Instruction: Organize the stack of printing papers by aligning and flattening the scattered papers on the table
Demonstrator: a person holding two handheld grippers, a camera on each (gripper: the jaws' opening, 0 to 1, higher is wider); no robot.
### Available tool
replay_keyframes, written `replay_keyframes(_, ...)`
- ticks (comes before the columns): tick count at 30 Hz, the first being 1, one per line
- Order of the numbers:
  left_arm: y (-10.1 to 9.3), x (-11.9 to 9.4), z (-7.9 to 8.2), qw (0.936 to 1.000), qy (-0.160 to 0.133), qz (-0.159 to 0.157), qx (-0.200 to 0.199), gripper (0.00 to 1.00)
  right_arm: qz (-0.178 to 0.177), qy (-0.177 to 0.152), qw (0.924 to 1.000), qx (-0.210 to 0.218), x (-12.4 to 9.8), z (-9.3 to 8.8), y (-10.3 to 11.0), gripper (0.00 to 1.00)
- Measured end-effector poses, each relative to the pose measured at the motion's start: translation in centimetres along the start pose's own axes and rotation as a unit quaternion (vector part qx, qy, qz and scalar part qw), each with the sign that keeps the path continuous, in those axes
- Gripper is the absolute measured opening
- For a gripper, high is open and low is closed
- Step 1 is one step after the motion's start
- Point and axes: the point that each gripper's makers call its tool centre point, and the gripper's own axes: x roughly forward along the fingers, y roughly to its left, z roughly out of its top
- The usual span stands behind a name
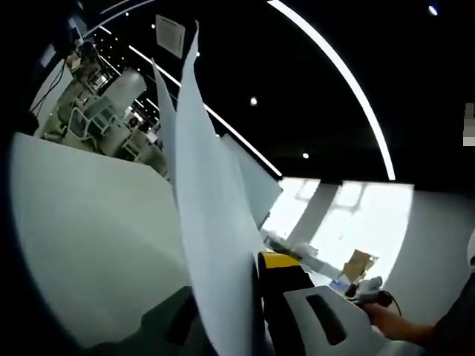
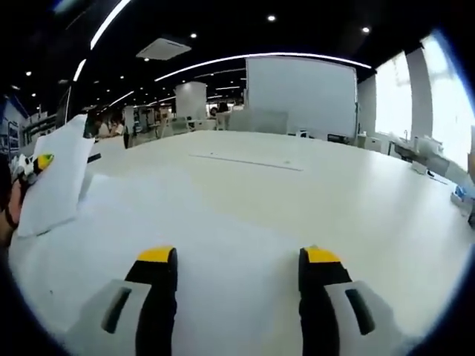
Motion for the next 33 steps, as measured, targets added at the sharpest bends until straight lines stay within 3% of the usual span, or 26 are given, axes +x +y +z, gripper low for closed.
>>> replay_keyframes(7, -0.1, 0.0, 0.0, 1.0000, 0.001, 0.000, 0.002, 0.09, 0.003, -0.002, 1.0000, -0.002, 0.0, 0.0, 0.8, 0.57)
replay_keyframes(11, -0.2, 0.1, -0.1, 1.0000, 0.002, 0.001, 0.005, 0.09, 0.017, -0.005, 0.9998, -0.009, 0.4, 0.1, 1.4, 0.48)
replay_keyframes(19, -0.2, 0.1, -0.1, 0.9999, 0.004, 0.002, 0.009, 0.09, 0.022, -0.006, 0.9997, -0.011, 0.5, 0.1, 1.3, 0.43)
replay_keyframes(27, -0.2, 0.0, 0.0, 1.0000, 0.004, 0.002, 0.009, 0.09, 0.049, -0.012, 0.9979, -0.040, -0.2, 0.3, 3.3, 0.24)
replay_keyframes(33, -0.1, -0.1, 0.0, 1.0000, 0.002, 0.002, 0.007, 0.09, 0.061, -0.015, 0.9979, -0.011, -0.9, 0.5, 3.9, 0.14)
